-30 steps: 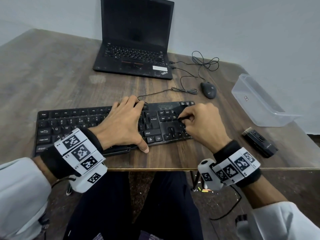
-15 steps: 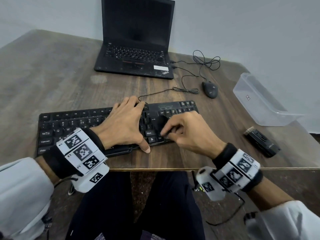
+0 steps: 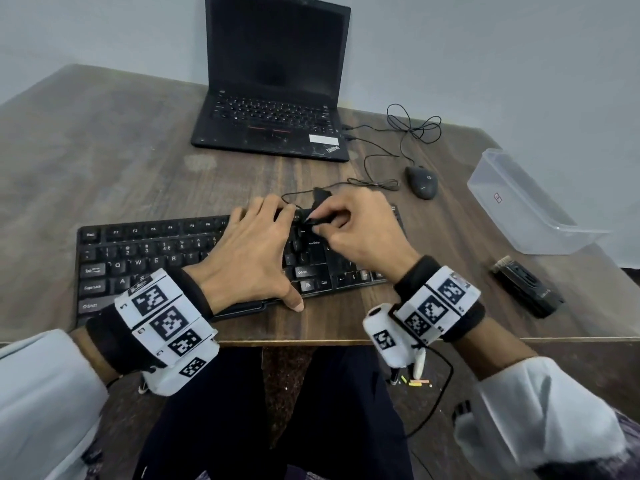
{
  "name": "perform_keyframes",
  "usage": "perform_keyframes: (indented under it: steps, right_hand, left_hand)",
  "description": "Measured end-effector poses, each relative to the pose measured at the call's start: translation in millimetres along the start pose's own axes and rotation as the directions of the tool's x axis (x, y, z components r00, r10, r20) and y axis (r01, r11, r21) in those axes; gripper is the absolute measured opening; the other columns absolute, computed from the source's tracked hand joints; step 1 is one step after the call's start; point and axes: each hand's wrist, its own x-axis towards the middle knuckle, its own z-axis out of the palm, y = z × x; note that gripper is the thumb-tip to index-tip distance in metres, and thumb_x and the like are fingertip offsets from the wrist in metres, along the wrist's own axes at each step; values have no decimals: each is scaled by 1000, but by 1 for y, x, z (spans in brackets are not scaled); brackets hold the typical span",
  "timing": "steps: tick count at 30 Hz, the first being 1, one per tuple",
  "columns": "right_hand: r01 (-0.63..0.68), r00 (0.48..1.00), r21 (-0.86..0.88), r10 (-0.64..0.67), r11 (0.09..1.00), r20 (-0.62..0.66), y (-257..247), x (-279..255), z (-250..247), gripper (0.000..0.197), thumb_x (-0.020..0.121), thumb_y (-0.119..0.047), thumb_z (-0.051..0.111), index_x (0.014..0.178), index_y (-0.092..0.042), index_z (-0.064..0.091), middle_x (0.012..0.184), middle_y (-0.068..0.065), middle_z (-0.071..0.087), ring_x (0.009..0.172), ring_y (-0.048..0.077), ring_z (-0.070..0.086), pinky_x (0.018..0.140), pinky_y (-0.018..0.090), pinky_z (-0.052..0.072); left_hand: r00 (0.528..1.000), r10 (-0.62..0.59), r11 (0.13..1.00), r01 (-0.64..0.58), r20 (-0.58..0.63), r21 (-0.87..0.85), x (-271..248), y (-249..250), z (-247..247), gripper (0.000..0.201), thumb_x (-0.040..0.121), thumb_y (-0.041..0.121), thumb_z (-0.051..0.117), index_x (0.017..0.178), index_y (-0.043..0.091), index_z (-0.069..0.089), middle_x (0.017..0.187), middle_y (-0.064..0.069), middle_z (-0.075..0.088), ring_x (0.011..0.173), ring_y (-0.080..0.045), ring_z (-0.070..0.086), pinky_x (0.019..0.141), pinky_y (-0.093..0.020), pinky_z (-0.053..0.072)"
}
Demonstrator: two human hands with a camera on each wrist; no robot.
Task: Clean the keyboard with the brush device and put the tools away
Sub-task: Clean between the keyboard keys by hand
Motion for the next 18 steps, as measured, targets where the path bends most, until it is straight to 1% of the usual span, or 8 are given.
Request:
perform_keyframes:
  steps: [2, 3, 4, 6, 9, 12, 15, 18]
  right_hand:
    - [-64, 997, -28, 63, 998, -32, 14, 2, -13, 11, 84, -17, 82, 88, -27, 84, 56, -26, 64, 56, -8, 59, 61, 11, 45]
    - [-85, 994, -37, 83, 996, -64, 22, 2, -20, 11, 83, -17, 82, 87, -26, 84, 61, -25, 68, 61, -5, 63, 64, 17, 50]
    - [-109, 990, -52, 103, 993, -99, 31, 2, -27, 11, 82, -17, 81, 88, -25, 84, 69, -19, 74, 68, -1, 68, 69, 24, 57]
    - [-175, 974, -97, 159, 980, -160, 52, -1, -39, 11, 82, -15, 81, 90, -22, 84, 80, -8, 78, 77, 10, 73, 79, 33, 63]
    - [-297, 936, -136, 261, 945, -235, 79, -3, -59, 14, 81, -11, 79, 88, -22, 83, 77, -4, 77, 76, 14, 73, 84, 39, 63]
    - [-312, 912, -135, 256, 941, -319, 90, -4, -67, 16, 80, -9, 76, 89, -21, 83, 76, -3, 77, 78, 18, 73, 81, 34, 60]
    - [-256, 945, -144, 216, 956, -245, 84, -6, -55, 16, 86, -10, 73, 91, -25, 78, 76, -12, 71, 75, 10, 68, 77, 28, 55]
    - [-201, 971, -190, 169, 961, -169, 68, -10, -43, 12, 88, -10, 71, 89, -22, 74, 67, -14, 63, 64, 3, 60, 64, 21, 47]
  left_hand:
    - [1000, 0, 1000, 0, 1, -22, 1, -1, 1, 144, 30, 84, 80, 148, 14, 36, 131, 3, 37, 117, -15, 34, 105, -37, 35]
    - [1000, -2, 999, 2, 3, -33, 1, -2, 2, 146, 30, 85, 80, 149, 13, 35, 132, 3, 37, 117, -15, 34, 106, -37, 34]
    - [1000, -3, 999, 3, 4, -40, 1, -3, 2, 147, 30, 85, 80, 150, 12, 34, 133, 3, 37, 118, -15, 33, 106, -36, 34]
    - [1000, -1, 999, 2, 9, -44, 1, -4, 3, 149, 30, 85, 80, 151, 12, 33, 134, 2, 37, 118, -15, 34, 105, -35, 33]
    - [1000, 4, 999, -4, 10, -46, 1, -4, 3, 148, 32, 84, 80, 151, 11, 32, 136, 2, 36, 120, -16, 34, 106, -35, 32]
    - [1000, 7, 999, -7, 7, -47, 1, -4, 3, 146, 33, 83, 81, 151, 12, 31, 138, 1, 36, 124, -18, 34, 109, -36, 33]
    - [1000, -2, 998, 4, 22, -65, 2, -4, 3, 147, 32, 83, 81, 152, 12, 32, 138, 1, 36, 124, -18, 34, 110, -36, 33]
    - [999, -9, 997, 13, 42, -80, 3, -5, 3, 149, 32, 84, 81, 153, 12, 31, 139, 2, 36, 124, -17, 34, 110, -37, 33]
